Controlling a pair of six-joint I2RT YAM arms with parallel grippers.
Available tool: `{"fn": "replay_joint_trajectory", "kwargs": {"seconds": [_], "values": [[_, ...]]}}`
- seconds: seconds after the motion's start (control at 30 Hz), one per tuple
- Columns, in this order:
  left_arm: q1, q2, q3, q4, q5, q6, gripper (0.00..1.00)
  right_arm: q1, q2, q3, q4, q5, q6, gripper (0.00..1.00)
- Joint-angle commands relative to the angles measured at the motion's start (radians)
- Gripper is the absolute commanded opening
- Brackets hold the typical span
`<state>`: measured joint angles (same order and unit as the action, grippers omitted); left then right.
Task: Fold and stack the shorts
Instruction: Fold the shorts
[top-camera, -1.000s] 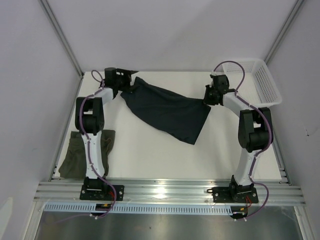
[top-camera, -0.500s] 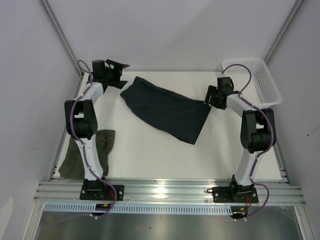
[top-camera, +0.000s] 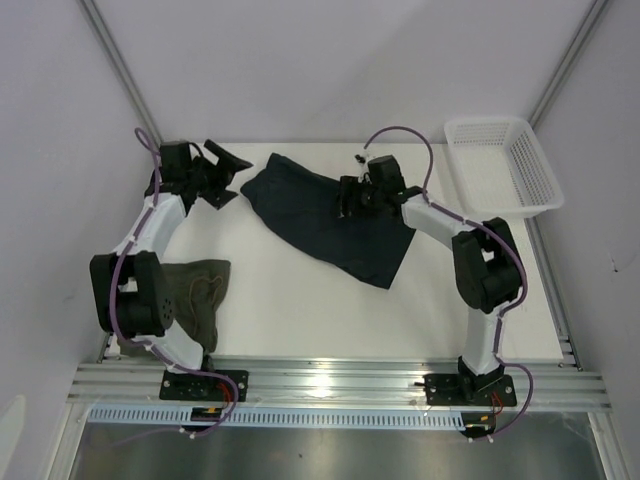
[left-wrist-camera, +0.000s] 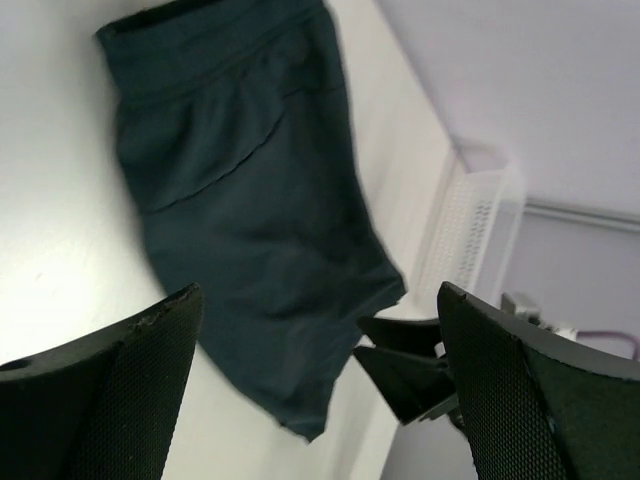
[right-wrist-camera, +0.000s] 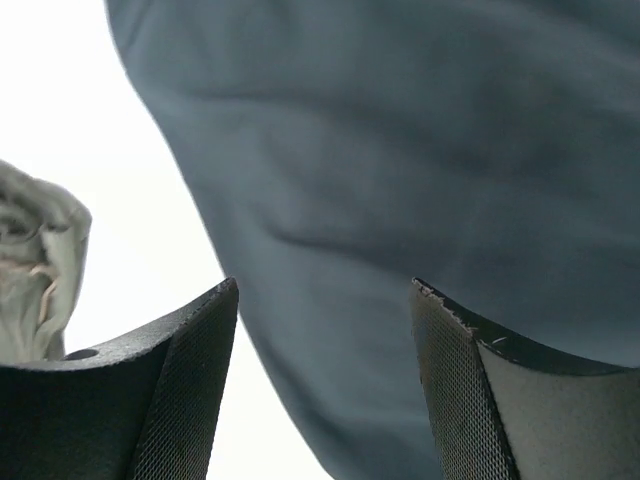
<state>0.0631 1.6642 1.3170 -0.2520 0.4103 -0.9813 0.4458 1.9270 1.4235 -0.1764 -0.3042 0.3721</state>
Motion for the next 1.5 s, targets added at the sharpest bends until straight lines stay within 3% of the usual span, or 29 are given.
{"fn": "replay_joint_trajectory", "kwargs": {"seconds": [0.0,0.1,0.3,0.5,0.67,0.87,0.97,1.13,1.27,1.47], "values": [[-0.002,-0.124,-0.106,-0.078,-0.060,0.139,0.99,0.036,0.061,0.041,0.089,-0.078,0.057,0.70],[-0.002,-0.179,-0.179,-0.079,-0.068,0.173,0.98,0.050,0.124,0.052,0.129,-0.124,0.108,0.64],[-0.002,-0.230,-0.242,-0.089,-0.076,0.213,0.98,0.073,0.219,0.042,0.124,-0.207,0.139,0.38],[-0.003,-0.276,-0.294,-0.093,-0.088,0.225,0.98,0.108,0.175,-0.095,0.083,-0.185,0.114,0.29],[-0.012,-0.317,-0.350,-0.086,-0.133,0.253,0.98,0.174,-0.024,-0.392,0.077,-0.095,0.151,0.29],[-0.052,-0.299,-0.439,0.011,-0.071,0.289,0.98,0.188,-0.265,-0.670,0.022,-0.003,0.172,0.30],[-0.112,-0.294,-0.479,0.075,-0.064,0.285,0.99,0.176,-0.391,-0.661,-0.113,0.134,0.142,0.33],[-0.177,-0.262,-0.570,0.216,-0.001,0.247,0.99,0.162,-0.490,-0.578,-0.186,0.175,0.102,0.49],[-0.239,-0.267,-0.654,0.301,-0.045,0.205,0.99,0.163,-0.493,-0.531,-0.158,0.171,0.103,0.51],[-0.244,-0.356,-0.810,0.393,-0.143,0.109,0.99,0.180,-0.416,-0.459,-0.040,0.136,0.131,0.49]]}}
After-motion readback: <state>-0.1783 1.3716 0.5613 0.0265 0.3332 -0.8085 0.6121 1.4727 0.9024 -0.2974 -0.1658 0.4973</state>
